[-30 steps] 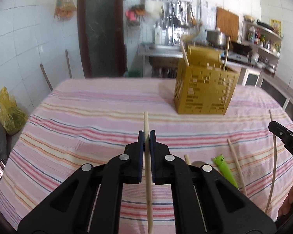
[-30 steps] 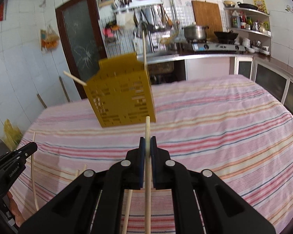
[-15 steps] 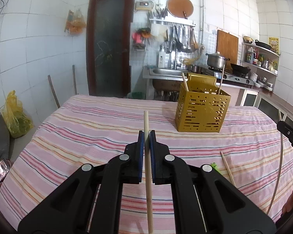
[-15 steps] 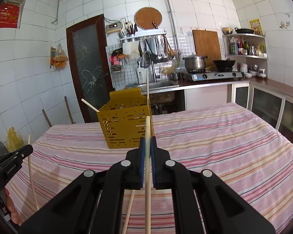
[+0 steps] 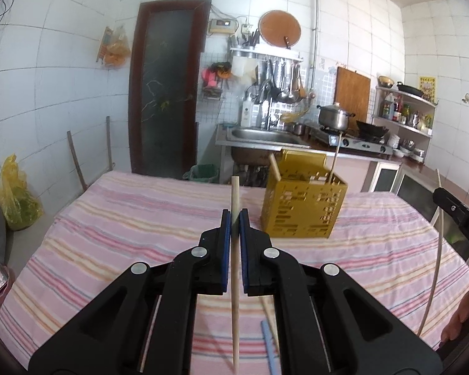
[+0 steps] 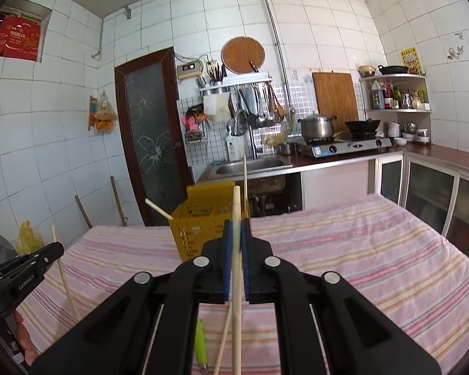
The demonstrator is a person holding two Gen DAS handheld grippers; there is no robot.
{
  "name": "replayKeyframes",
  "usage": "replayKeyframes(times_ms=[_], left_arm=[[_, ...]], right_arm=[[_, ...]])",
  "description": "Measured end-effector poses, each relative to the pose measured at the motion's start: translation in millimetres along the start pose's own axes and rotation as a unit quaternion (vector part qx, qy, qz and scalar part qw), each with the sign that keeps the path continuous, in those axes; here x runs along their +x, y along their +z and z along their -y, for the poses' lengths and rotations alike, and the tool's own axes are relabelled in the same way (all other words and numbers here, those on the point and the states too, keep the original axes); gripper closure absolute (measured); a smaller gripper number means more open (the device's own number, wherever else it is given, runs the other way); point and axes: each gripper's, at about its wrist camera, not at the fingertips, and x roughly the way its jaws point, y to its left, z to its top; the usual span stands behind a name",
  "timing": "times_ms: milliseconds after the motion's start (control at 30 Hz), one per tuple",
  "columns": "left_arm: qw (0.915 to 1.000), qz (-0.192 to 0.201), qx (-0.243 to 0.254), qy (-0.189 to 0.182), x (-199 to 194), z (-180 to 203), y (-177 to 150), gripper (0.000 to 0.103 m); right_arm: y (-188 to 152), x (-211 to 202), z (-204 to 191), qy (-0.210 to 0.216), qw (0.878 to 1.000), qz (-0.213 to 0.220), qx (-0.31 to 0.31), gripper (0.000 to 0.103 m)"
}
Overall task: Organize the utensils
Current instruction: 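Carry the chopstick in the left tool to the yellow holder and insert it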
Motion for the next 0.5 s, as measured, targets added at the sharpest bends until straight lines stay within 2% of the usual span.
replayKeyframes(times_ms=[233, 500], left_arm=[[0.9994, 0.028, 0.003, -0.022, 2, 19, 43, 0.099], [0.9969, 0.071, 0.013, -0.031, 22, 41, 96, 0.099]], right_arm=[[36, 10, -2, 0.006, 1.000, 0.026, 0.004, 0.097], [84, 43, -6, 0.016, 0.999, 0.042, -0.004, 0.097]])
